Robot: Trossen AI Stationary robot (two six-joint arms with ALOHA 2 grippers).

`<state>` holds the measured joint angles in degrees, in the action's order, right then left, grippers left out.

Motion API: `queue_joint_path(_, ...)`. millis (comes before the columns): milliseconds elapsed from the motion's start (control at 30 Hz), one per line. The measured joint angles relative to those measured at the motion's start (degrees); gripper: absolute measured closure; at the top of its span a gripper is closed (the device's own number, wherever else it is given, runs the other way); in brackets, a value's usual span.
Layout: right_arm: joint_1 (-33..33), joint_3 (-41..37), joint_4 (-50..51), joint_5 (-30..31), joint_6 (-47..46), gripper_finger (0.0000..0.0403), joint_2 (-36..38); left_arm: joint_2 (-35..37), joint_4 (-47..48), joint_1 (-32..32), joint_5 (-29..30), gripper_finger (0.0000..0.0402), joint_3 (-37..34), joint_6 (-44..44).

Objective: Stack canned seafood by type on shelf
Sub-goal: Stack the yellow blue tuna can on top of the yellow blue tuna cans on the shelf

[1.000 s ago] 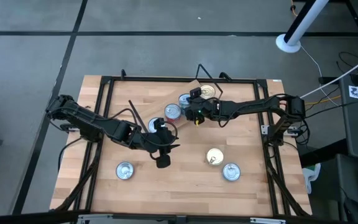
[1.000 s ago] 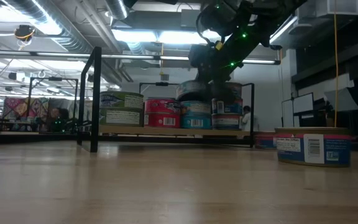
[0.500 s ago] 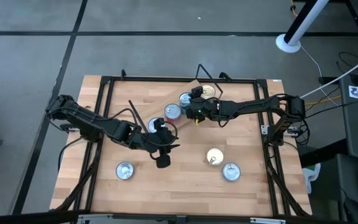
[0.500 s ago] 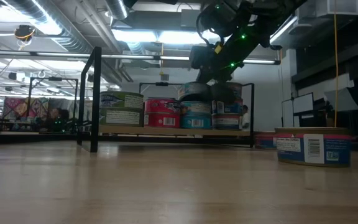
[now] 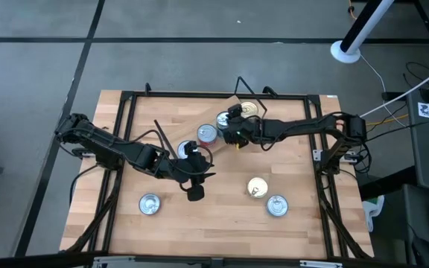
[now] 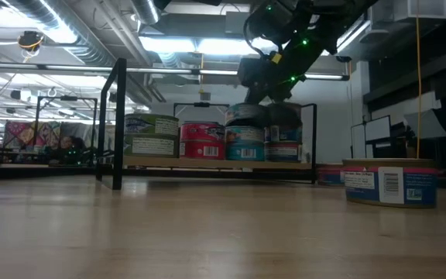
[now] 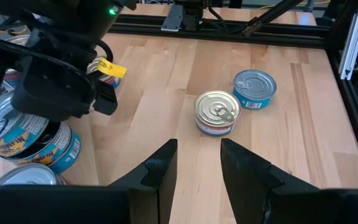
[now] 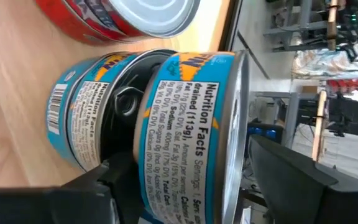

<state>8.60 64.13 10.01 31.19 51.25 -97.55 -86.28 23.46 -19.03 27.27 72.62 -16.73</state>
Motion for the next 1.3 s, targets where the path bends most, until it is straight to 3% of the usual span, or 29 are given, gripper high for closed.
queue_joint_path(233, 0.07, 5.3, 6.13, -2.74, -0.02, 0.0139, -0.07, 0.0, -0.04, 0.0, 0.0, 0.0283, 0.0, -0.02)
queue_joint_path(833, 0.04, 5.82, 13.69, -3.86, 2.15, 0.0139, -0.06, 0.0, -0.04, 0.0, -0.01, 0.0283, 0.0, -0.02)
queue_joint_path(1300, 0.05, 11.26, 20.81, -6.86, 4.52, 0.0139, -0.05, 0.0, -0.04, 0.0, -0.02, 0.0283, 0.0, 0.0)
